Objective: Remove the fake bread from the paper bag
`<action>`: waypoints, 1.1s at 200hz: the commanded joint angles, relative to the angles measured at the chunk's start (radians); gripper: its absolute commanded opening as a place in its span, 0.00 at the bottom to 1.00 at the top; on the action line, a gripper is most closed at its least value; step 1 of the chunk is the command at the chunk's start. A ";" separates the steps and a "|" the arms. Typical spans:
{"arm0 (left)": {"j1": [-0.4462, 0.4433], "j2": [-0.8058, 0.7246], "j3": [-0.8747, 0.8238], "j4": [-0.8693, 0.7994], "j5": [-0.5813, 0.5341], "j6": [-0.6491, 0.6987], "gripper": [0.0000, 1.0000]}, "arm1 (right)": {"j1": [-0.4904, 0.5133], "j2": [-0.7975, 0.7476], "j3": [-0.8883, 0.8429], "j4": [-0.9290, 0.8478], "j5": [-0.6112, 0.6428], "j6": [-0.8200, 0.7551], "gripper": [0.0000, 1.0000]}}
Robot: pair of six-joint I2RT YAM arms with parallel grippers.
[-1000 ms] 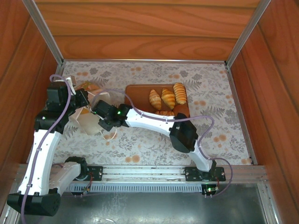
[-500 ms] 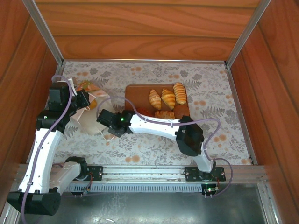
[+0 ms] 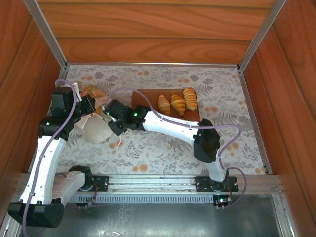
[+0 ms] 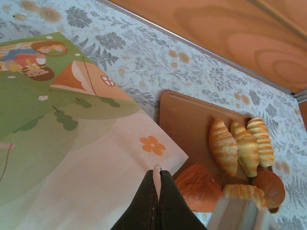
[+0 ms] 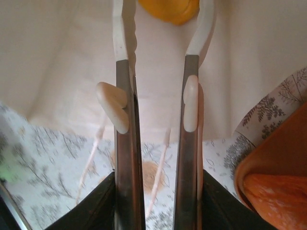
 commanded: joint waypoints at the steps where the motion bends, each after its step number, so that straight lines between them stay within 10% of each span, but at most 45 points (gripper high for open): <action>1: -0.005 -0.004 0.001 0.029 0.029 -0.020 0.00 | -0.034 0.049 0.035 0.032 -0.101 0.154 0.42; 61: -0.004 0.010 0.001 0.050 0.064 -0.030 0.00 | -0.086 0.131 0.049 0.140 -0.267 0.255 0.48; 220: -0.009 0.031 -0.014 0.090 0.134 -0.054 0.00 | -0.090 0.271 0.112 0.320 -0.232 0.187 0.51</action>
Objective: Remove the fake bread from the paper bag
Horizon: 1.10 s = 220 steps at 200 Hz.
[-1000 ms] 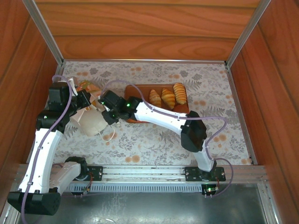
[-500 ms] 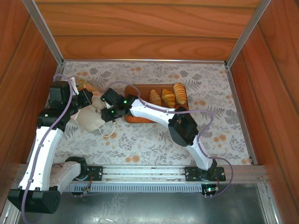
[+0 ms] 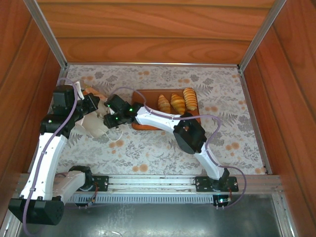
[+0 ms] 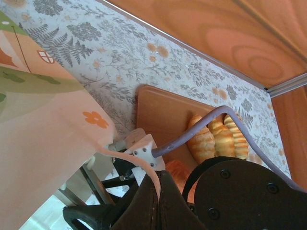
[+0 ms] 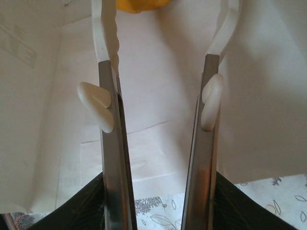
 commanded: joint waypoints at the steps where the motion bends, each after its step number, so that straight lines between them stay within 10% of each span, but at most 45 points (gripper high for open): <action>1: -0.009 -0.002 -0.003 0.030 0.033 -0.009 0.00 | 0.002 0.038 0.060 0.060 0.005 -0.026 0.51; 102: -0.008 -0.016 -0.010 0.034 -0.005 -0.008 0.00 | 0.007 -0.017 -0.013 0.108 0.036 -0.132 0.18; 220: -0.009 -0.009 -0.012 0.032 -0.092 -0.022 0.00 | 0.171 -0.318 -0.413 0.167 0.636 -0.842 0.17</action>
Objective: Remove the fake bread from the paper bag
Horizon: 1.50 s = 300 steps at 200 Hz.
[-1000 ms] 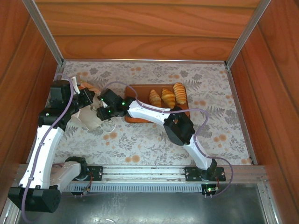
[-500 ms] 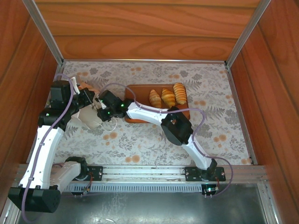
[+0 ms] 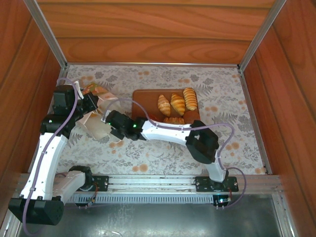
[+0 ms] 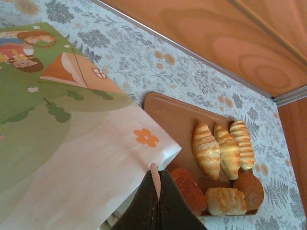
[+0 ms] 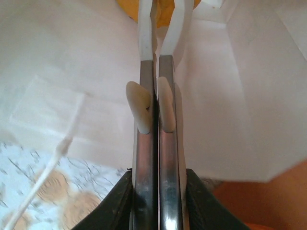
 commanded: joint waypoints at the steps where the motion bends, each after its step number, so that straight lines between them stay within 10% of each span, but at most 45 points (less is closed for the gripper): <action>1: -0.004 -0.007 -0.006 0.016 -0.033 -0.013 0.00 | 0.027 -0.064 -0.080 0.079 0.144 -0.253 0.17; 90: -0.004 0.006 -0.017 0.018 -0.003 0.000 0.00 | 0.078 -0.156 -0.212 -0.095 0.051 -0.374 0.25; 200: -0.005 -0.011 -0.021 0.019 0.066 0.027 0.00 | 0.009 -0.233 -0.115 -0.226 -0.194 0.058 0.39; 300: -0.006 -0.018 -0.011 0.023 0.091 0.030 0.00 | -0.087 0.019 0.194 -0.283 -0.566 0.279 0.51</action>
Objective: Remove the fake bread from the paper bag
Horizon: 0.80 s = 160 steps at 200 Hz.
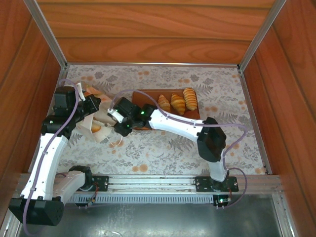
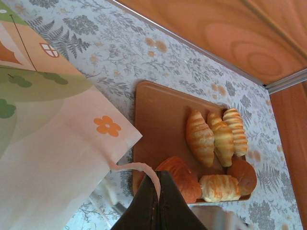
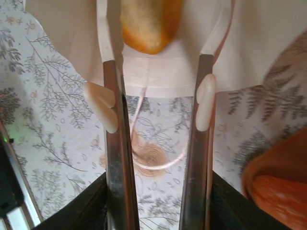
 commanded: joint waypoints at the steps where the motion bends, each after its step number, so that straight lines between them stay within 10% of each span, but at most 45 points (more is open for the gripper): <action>1: -0.006 -0.011 0.015 0.022 0.023 0.017 0.00 | 0.002 0.056 0.065 -0.004 -0.114 0.066 0.51; 160: -0.006 -0.001 0.020 0.033 0.043 0.004 0.00 | -0.005 0.362 0.407 -0.133 -0.193 0.067 0.60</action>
